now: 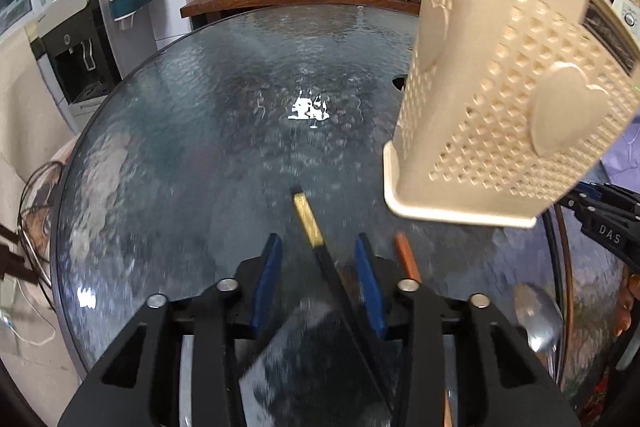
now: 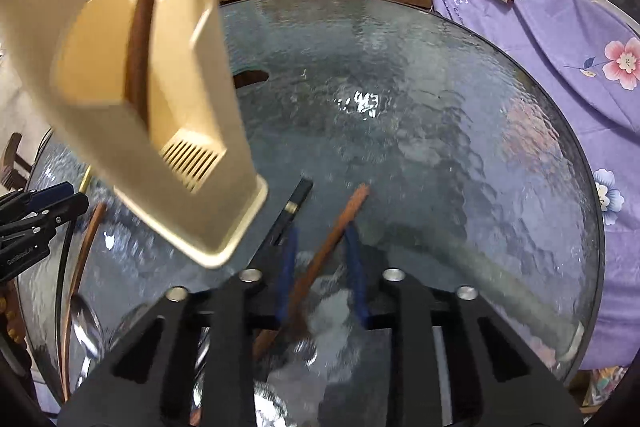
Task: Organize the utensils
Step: 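Grasp the black gold-tipped chopstick with the left tool while the right tool grasps a wooden chopstick, then lift both held chopsticks and carry them above the beige holder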
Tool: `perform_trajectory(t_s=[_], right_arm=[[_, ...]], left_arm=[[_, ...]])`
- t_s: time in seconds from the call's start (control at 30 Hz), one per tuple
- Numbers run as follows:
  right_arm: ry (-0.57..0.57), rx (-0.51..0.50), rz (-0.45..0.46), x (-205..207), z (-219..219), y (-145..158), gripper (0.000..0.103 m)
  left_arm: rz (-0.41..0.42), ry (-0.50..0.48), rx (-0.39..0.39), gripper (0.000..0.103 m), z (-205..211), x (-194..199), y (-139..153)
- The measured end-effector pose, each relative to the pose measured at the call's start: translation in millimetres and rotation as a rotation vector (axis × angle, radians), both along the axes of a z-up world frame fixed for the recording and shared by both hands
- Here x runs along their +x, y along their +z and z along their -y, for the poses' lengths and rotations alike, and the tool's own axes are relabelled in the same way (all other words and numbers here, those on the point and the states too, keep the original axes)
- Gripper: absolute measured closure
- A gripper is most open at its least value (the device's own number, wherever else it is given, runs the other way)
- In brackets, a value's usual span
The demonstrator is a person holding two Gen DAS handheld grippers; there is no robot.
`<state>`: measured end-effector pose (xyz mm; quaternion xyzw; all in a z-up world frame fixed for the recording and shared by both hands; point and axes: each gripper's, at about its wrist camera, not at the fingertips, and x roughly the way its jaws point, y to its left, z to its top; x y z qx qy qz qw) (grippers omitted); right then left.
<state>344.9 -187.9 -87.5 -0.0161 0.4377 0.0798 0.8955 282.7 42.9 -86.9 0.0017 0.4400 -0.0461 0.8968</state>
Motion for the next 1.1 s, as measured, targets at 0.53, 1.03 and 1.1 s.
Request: perform_trajectory(t_s=[0.53, 1.03, 1.1], right_arm=[[-0.036, 0.1, -0.024, 34, 14, -1, 0.093], [-0.034, 0.2, 0.071, 24, 28, 20, 0.094], [-0.038, 0.215, 0.102, 18, 32, 31, 0.094]], left_arm=[[-0.035, 0.007, -0.09, 0.095, -10, 28, -1], [0.072, 0.021, -0.173, 0.096, -23, 13, 29], [0.117, 0.02, -0.194, 0.096, -24, 3, 44]])
